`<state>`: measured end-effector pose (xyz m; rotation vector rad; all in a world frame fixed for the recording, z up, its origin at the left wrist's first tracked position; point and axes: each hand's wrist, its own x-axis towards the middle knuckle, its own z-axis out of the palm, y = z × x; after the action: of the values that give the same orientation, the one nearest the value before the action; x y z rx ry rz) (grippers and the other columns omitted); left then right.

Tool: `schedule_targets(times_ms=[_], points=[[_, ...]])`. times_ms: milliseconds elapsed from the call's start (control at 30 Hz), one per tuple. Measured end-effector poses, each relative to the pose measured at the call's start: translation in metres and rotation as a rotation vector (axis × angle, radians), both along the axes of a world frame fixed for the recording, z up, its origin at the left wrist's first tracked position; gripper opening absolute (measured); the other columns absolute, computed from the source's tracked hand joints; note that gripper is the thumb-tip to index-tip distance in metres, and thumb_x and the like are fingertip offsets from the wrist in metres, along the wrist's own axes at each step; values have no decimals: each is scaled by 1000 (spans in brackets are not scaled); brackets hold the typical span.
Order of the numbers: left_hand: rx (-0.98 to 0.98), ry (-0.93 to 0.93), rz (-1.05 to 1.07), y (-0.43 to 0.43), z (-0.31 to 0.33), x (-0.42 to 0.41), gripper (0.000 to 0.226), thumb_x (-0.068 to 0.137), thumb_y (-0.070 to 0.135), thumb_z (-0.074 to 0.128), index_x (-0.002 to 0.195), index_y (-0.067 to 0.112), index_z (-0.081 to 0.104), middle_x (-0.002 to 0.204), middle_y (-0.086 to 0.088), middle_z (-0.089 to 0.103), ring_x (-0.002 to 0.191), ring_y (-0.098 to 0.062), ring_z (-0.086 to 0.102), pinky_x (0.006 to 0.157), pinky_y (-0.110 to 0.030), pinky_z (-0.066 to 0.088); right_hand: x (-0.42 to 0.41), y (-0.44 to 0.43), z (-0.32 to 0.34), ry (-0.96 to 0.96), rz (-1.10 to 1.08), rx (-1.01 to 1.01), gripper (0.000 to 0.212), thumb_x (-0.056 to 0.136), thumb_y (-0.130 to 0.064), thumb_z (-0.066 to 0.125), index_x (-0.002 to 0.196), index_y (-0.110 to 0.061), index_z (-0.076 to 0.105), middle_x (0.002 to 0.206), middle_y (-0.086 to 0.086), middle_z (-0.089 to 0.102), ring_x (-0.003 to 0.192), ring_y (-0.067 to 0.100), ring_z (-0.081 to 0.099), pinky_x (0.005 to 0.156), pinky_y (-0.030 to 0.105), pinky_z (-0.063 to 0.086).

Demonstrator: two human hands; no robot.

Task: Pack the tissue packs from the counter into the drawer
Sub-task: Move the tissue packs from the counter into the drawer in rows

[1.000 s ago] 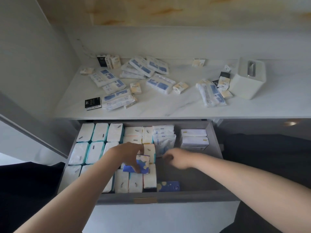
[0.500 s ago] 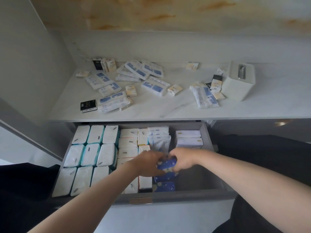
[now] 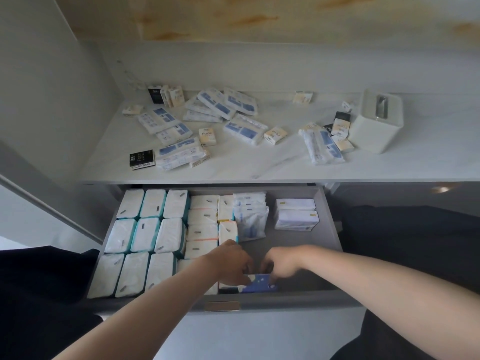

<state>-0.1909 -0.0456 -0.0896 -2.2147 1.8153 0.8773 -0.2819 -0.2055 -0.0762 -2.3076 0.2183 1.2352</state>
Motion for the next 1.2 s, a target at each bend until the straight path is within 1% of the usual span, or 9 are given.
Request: schedule_targets(times_ms=[167, 433, 533, 600, 667, 767, 1000, 1100, 1200], points=[[-41, -52, 18, 3, 1, -1, 36, 88, 55, 56, 114, 32, 66, 111, 2, 56, 112, -19, 42, 97, -39, 37, 4, 6, 0, 41, 13, -4, 53, 88, -25, 66, 139, -23, 54, 134, 1, 57, 119, 22, 55, 98, 33, 46], [-89, 120, 194, 0, 15, 6, 35, 87, 41, 63, 119, 26, 63, 113, 5, 65, 106, -17, 57, 92, -34, 48, 15, 1, 15, -13, 33, -50, 46, 92, -26, 60, 137, -19, 55, 135, 2, 57, 107, 17, 52, 85, 28, 41], [-135, 167, 306, -1, 27, 20, 33, 89, 38, 63, 120, 27, 63, 113, 9, 66, 103, -12, 58, 92, -32, 49, 24, -8, 35, -99, -19, -37, 48, 93, -24, 58, 141, -20, 54, 140, -1, 55, 117, 17, 55, 96, 31, 45], [-182, 174, 391, -4, 35, 34, 27, 88, 39, 63, 114, 31, 64, 109, 13, 67, 99, -8, 59, 92, -33, 50, 31, -16, 48, -166, -81, -24, 44, 94, -22, 57, 138, -19, 55, 130, 1, 60, 114, 21, 61, 96, 33, 50], [-226, 154, 441, -9, 48, 48, 23, 88, 40, 62, 110, 33, 65, 107, 15, 68, 96, -7, 59, 90, -32, 51, 40, -25, 63, -240, -123, -27, 39, 93, -17, 55, 132, -20, 60, 106, -4, 65, 93, 17, 67, 79, 28, 53], [-287, 120, 499, -24, 77, 68, 29, 91, 40, 60, 118, 30, 62, 109, 13, 67, 99, -9, 60, 89, -29, 49, 65, -42, 92, -393, -180, -67, 38, 92, -11, 53, 127, -20, 63, 86, -14, 59, 77, 6, 61, 69, 22, 46], [-456, 20, 675, -75, 125, 124, 24, 94, 37, 55, 117, 30, 60, 107, 12, 64, 97, -10, 57, 79, -24, 42, 130, -88, 139, -689, -278, -171, 39, 96, -12, 45, 129, -23, 63, 134, -2, 57, 122, 17, 53, 95, 23, 39], [-489, -30, 742, -96, 125, 148, 21, 94, 34, 55, 114, 31, 60, 100, 14, 60, 92, -10, 55, 81, -26, 45, 156, -108, 134, -718, -312, -218, 41, 94, -15, 51, 133, -27, 57, 129, 1, 58, 119, 22, 56, 97, 30, 45], [-453, -131, 738, -108, 113, 176, 21, 91, 30, 54, 111, 35, 59, 111, 9, 63, 102, -15, 57, 89, -32, 49, 184, -123, 121, -696, -303, -293, 54, 90, -20, 58, 142, -26, 46, 138, 3, 52, 122, 26, 54, 100, 37, 46]])
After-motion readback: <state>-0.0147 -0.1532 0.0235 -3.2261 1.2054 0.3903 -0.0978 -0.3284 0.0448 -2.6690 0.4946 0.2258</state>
